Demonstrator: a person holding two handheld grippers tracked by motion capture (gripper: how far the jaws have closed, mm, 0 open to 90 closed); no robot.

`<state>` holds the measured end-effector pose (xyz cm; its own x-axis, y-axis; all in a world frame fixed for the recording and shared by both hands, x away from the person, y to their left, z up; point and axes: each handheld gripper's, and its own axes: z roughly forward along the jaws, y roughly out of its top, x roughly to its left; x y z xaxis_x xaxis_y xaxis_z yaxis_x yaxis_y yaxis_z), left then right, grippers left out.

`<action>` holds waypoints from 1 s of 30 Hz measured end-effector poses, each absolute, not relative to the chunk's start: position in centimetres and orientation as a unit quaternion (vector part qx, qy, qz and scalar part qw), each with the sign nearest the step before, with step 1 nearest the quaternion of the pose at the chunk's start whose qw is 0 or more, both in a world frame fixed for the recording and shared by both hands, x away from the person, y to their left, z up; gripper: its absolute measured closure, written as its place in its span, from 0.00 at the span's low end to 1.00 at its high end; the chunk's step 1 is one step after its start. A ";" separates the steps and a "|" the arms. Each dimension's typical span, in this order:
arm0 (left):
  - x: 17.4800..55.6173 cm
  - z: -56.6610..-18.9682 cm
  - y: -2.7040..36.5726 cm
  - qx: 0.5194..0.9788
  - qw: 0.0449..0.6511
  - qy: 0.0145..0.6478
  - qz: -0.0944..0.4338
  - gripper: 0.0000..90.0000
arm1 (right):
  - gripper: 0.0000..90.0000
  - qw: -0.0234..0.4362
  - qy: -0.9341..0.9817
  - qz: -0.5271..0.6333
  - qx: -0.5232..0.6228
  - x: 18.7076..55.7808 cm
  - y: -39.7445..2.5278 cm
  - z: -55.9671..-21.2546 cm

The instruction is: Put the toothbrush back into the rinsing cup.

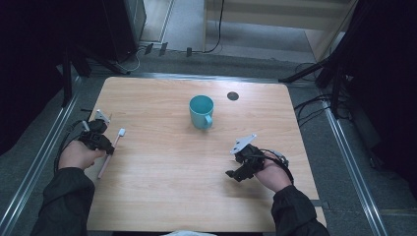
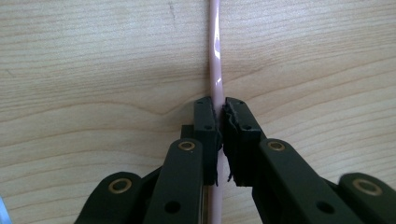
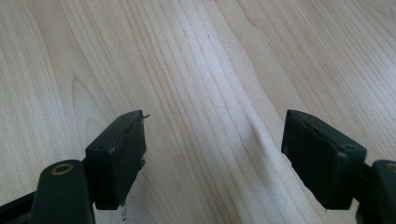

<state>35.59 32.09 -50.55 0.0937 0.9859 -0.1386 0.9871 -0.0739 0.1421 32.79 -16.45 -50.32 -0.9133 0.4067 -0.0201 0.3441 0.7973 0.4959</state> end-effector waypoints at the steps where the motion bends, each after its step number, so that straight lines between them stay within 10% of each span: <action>1: 35.6 -50.5 32.1 0.734 0.100 0.672 -0.003 0.93 | 0.24 0.062 0.946 0.249 0.199 32.8 -16.5 -50.3; 30: 33.9 -44.7 31.8 0.732 0.217 0.645 0.030 0.93 | 0.24 0.053 0.943 0.263 0.198 32.7 -16.4 -50.2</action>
